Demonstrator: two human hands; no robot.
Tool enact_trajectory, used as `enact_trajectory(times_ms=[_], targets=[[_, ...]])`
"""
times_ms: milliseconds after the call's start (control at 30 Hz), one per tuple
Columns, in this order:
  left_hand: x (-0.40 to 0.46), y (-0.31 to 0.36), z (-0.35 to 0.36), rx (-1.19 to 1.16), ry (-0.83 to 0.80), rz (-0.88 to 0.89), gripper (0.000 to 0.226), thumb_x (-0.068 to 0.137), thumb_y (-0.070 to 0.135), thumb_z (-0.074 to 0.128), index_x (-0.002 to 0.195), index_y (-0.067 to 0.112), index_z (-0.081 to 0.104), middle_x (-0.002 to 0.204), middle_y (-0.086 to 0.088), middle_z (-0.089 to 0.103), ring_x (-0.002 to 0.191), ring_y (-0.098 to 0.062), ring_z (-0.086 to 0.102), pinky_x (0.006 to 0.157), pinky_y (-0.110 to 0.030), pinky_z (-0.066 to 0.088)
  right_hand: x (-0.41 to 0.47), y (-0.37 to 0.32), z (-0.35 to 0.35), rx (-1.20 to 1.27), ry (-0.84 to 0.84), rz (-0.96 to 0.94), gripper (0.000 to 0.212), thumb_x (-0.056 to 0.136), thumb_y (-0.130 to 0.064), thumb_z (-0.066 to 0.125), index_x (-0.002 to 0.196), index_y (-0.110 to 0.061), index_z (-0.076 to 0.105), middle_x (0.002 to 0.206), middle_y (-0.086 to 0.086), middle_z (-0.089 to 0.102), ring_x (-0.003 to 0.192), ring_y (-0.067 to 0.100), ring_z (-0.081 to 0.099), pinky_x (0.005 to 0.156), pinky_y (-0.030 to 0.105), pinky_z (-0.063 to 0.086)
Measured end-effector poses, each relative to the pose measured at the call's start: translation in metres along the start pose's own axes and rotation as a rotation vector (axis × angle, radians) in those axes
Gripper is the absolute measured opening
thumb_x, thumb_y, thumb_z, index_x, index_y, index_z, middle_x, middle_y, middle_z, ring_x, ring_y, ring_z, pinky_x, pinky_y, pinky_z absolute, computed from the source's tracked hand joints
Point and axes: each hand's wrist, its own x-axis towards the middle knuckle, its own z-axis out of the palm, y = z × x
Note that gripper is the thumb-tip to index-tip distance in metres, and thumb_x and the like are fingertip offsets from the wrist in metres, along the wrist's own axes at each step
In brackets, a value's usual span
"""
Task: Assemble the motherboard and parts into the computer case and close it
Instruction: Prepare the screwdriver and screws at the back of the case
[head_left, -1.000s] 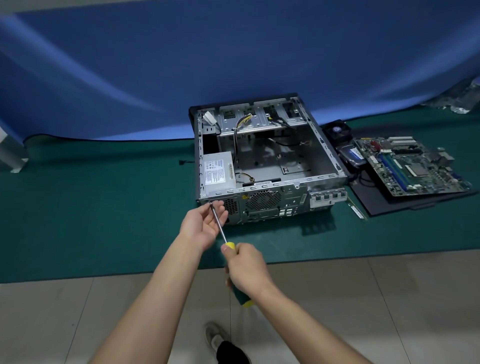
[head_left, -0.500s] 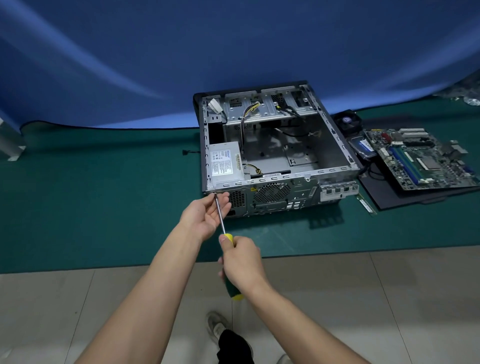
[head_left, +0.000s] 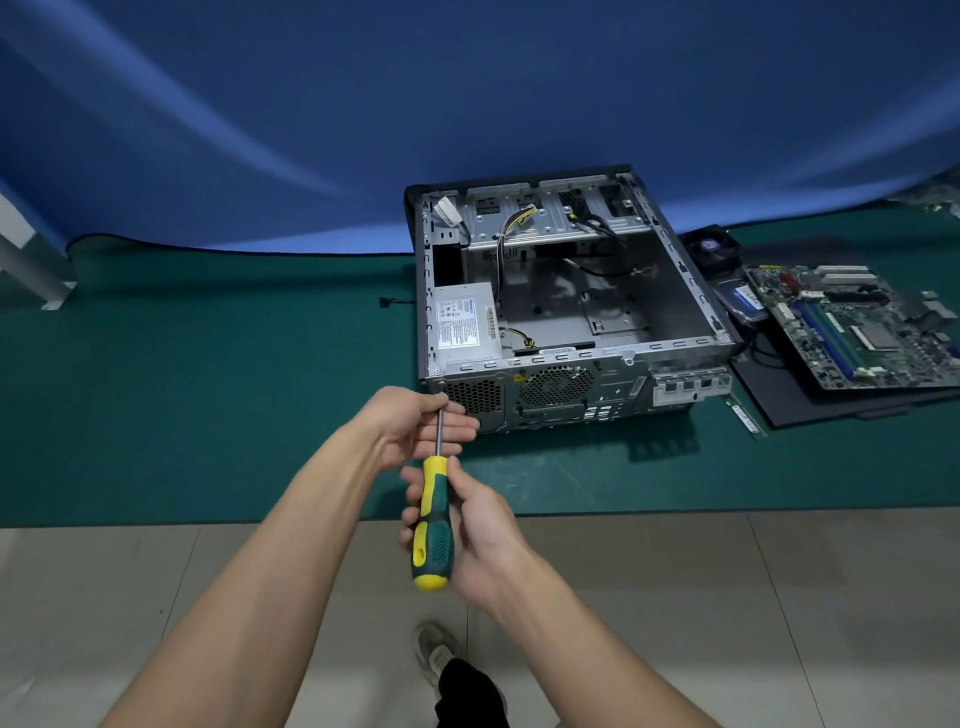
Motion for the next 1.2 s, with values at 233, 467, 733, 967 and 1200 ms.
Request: enact_trajectory(times_ms=[233, 467, 733, 967, 1200], targets=[[0.004, -0.004, 0.004, 0.040, 0.153, 0.091, 0.021, 0.094, 0.009, 0.056, 0.079, -0.004, 0.059, 0.055, -0.011, 0.067, 0.045, -0.016, 0.066, 0.041, -0.024, 0.053, 0.004, 0.007, 0.002, -0.426, 0.286, -0.186, 0.026, 0.089, -0.029, 0.066, 0.075, -0.008, 0.058, 0.062, 0.004, 0.058, 0.042, 0.014, 0.054, 0.042, 0.023, 0.043], [-0.009, -0.003, -0.006, 0.081, -0.020, 0.004, 0.026, 0.100, 0.013, 0.043, 0.087, -0.001, 0.061, 0.067, -0.010, 0.072, 0.055, -0.014, 0.069, 0.048, -0.022, 0.055, -0.002, 0.005, 0.003, 0.156, -0.071, 0.018, 0.036, 0.095, -0.039, 0.049, 0.081, -0.008, 0.061, 0.056, 0.001, 0.054, 0.037, 0.009, 0.046, 0.037, 0.018, 0.038], [-0.007, -0.005, -0.002, 0.107, 0.078, 0.050, 0.022, 0.098, 0.014, 0.048, 0.084, 0.002, 0.059, 0.059, -0.006, 0.070, 0.047, -0.011, 0.065, 0.054, -0.024, 0.053, 0.004, 0.007, 0.017, -0.214, 0.213, -0.074, 0.037, 0.095, -0.037, 0.054, 0.071, -0.009, 0.060, 0.050, -0.002, 0.044, 0.033, 0.011, 0.039, 0.036, 0.014, 0.032], [-0.014, 0.001, -0.001, 0.109, 0.058, 0.050, 0.020, 0.099, 0.009, 0.045, 0.084, 0.001, 0.056, 0.059, -0.009, 0.069, 0.046, -0.014, 0.065, 0.043, -0.021, 0.052, -0.006, -0.005, 0.008, 0.005, -0.045, 0.032, 0.039, 0.087, -0.042, 0.061, 0.071, -0.007, 0.060, 0.051, -0.001, 0.045, 0.034, 0.010, 0.044, 0.034, 0.016, 0.037], [-0.013, -0.007, -0.003, 0.100, 0.102, 0.076, 0.015, 0.097, 0.011, 0.049, 0.088, 0.006, 0.060, 0.062, -0.003, 0.071, 0.049, -0.010, 0.066, 0.044, -0.019, 0.051, 0.003, 0.001, 0.008, -0.196, 0.118, -0.106, 0.037, 0.095, -0.040, 0.054, 0.073, -0.010, 0.057, 0.053, 0.000, 0.046, 0.037, 0.011, 0.043, 0.040, 0.020, 0.038]])
